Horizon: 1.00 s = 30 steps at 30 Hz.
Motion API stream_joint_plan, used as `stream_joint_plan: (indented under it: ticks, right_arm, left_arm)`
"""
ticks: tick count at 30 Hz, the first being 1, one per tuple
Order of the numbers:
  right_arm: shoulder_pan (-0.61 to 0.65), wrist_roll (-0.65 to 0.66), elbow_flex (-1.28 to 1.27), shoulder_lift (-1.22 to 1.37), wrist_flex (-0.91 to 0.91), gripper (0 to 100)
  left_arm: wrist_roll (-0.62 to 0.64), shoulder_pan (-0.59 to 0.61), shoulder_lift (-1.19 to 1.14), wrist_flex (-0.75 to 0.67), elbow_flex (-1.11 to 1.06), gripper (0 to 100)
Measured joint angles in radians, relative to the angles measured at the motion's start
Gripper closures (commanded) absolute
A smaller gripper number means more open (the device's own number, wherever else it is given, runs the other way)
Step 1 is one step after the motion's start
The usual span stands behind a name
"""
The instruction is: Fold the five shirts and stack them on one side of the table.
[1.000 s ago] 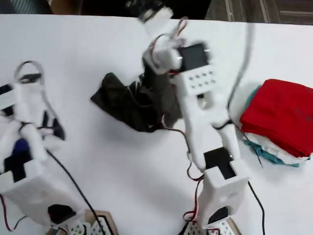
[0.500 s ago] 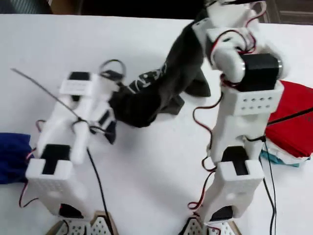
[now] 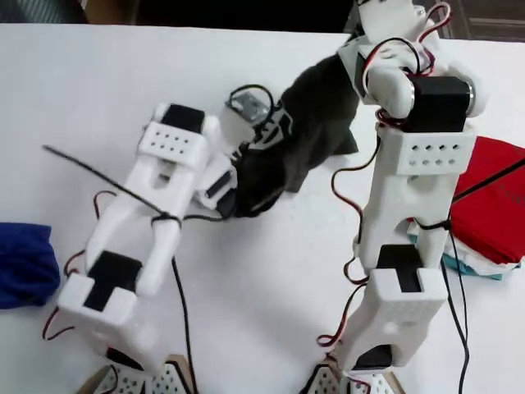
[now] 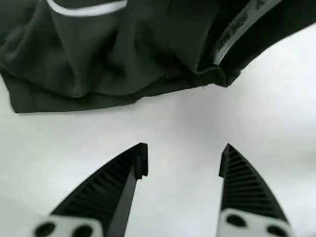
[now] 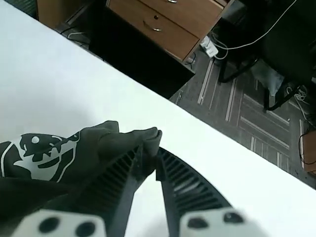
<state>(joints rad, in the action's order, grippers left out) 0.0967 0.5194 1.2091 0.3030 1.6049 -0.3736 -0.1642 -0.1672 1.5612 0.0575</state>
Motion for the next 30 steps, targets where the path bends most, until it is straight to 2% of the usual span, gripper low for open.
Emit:
stream_joint_plan:
  ticks: [5,10,15,19,22,25,30]
  right_arm:
    - [-0.02,0.0,0.0,0.0,-0.026,97.8]
    - [-0.023,0.0,-0.002,0.0,-0.026,97.8]
    - [-0.051,0.0,-0.002,0.0,-0.026,97.8]
    - [-0.055,0.0,-0.002,0.0,-0.017,97.8]
    - [-0.055,0.0,-0.002,0.0,0.003,97.8]
    - [-0.055,0.0,-0.002,0.0,0.014,97.8]
    - [-0.055,0.0,-0.002,0.0,0.051,97.7]
  left_arm:
    - [0.077,0.0,0.018,-0.015,-0.003,74]
    - [0.144,-0.054,0.018,-0.166,-0.126,74]
    - [0.149,-0.16,0.018,-0.299,-0.272,74]
    - [0.149,-0.183,0.018,-0.411,-0.367,74]
    - [0.149,-0.157,0.018,-0.494,-0.411,74]
    - [0.149,-0.074,0.018,-0.559,-0.416,75]
    - [0.149,0.103,0.018,-0.657,-0.416,88]
